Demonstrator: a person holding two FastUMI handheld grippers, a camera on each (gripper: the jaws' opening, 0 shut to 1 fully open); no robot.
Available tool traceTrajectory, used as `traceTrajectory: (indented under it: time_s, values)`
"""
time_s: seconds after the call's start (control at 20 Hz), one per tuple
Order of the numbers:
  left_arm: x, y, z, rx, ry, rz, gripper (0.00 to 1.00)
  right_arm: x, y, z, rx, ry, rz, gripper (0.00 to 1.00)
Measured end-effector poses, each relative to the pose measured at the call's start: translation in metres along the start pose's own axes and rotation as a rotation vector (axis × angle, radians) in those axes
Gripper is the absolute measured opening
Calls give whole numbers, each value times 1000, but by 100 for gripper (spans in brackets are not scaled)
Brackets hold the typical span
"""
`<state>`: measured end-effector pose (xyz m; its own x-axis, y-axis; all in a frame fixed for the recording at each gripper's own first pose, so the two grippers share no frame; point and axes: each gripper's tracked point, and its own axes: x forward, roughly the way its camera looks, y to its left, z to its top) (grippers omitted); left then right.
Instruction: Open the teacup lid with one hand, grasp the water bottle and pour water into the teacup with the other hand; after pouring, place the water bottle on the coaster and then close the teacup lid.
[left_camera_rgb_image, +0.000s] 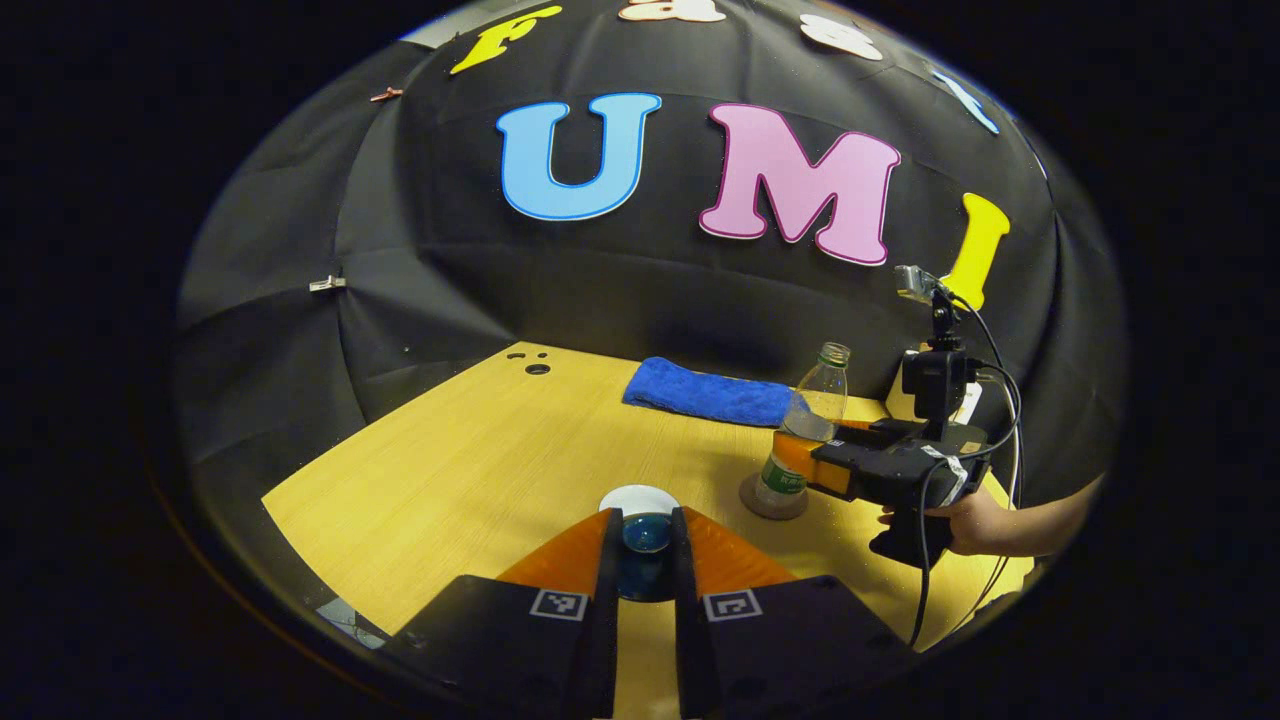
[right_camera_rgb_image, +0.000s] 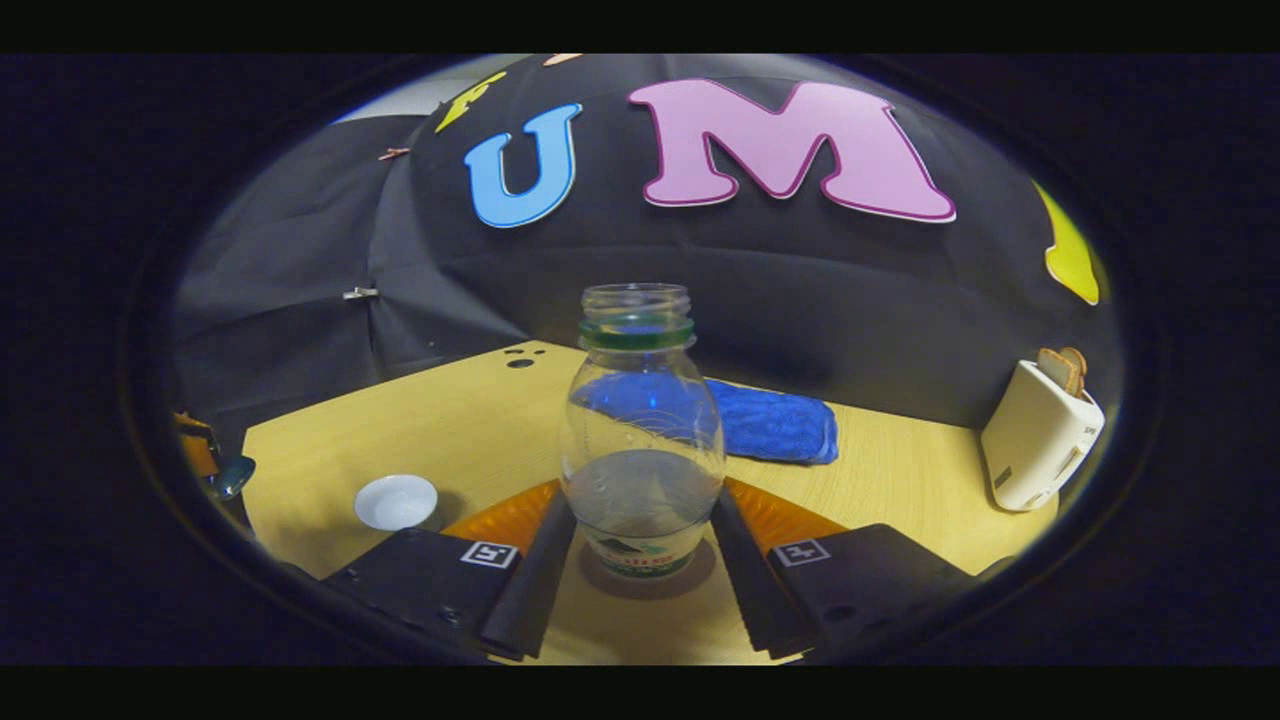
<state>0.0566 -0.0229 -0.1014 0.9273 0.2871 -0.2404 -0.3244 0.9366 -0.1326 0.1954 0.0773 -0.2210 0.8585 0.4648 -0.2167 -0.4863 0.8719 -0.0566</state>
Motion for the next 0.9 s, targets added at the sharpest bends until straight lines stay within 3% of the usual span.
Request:
traceTrajectory:
  time_s: [0.2, 0.25, 0.3, 0.4, 0.5, 0.65, 0.75, 0.8, 0.9]
  values:
    - [5, 7, 1, 3, 4, 12, 24, 1, 1, -4, -5, 21, -4, 79]
    - [8, 8, 2, 6, 1, 15, 31, -1, 1, -5, -6, 29, -4, 79]
    - [11, 10, 2, 6, -1, 16, 31, -1, 2, -6, -3, 33, 1, 80]
    - [17, 15, 4, 11, -7, 26, 28, -4, 1, -8, -5, 43, -5, 86]
    - [27, 15, 4, 7, -6, 17, 28, -7, -4, -12, -14, 58, -17, 99]
    - [44, 13, 2, -11, 0, -5, 24, -18, -7, -20, -19, 83, -31, 99]
    - [59, 13, 1, -9, 5, -16, 28, -34, -9, -28, -22, 99, -45, 99]
    - [69, 14, -1, -9, 15, -16, 24, -44, -11, -33, -24, 113, -57, 97]
    - [88, 18, -9, 3, 44, -5, 28, -69, -9, -39, -21, 129, -69, 97]
